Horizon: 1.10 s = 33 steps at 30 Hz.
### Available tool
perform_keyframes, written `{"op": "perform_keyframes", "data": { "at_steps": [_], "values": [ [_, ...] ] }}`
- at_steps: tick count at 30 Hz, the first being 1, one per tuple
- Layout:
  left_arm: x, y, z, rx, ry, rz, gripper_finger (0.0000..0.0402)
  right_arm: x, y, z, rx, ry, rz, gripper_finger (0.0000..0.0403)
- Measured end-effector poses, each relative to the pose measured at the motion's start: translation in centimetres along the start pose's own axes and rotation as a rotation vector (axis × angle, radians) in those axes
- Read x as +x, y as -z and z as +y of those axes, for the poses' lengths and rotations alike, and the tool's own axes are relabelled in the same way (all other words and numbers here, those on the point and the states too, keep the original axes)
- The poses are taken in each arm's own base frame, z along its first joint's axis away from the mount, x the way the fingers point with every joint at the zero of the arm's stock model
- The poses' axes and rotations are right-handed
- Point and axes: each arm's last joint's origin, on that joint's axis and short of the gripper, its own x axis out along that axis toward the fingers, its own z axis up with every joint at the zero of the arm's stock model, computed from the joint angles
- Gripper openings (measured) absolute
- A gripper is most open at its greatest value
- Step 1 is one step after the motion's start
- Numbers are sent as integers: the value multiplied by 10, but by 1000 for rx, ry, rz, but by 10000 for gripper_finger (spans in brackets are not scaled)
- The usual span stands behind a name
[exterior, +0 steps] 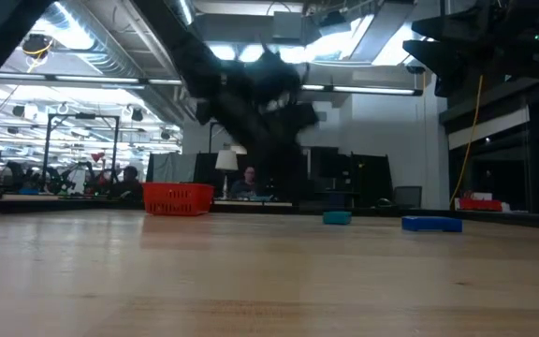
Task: Pick & Place Office items
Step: Put the left blue digital clock into the green bin
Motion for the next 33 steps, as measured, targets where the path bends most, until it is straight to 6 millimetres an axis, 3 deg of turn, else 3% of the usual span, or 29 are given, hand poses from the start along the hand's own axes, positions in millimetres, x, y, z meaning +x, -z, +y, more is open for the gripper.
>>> {"op": "perform_keyframes", "data": {
  "at_steps": [7,12,15,23,33],
  "values": [
    [-38,-43,-10,46,304,-274,144,0,0,1,0,-34,3,183],
    [-78,-65,-25,96,335,-308,144,0,0,1,0,-35,3,183],
    [-110,-75,-39,148,238,-265,144,0,0,1,-11,-46,-2,183],
    [-174,-77,-93,234,80,-86,144,0,-3,2,-10,-55,-27,183],
    [-216,-57,-187,165,94,92,144,0,-3,2,-10,-55,-27,183]
  ]
}}
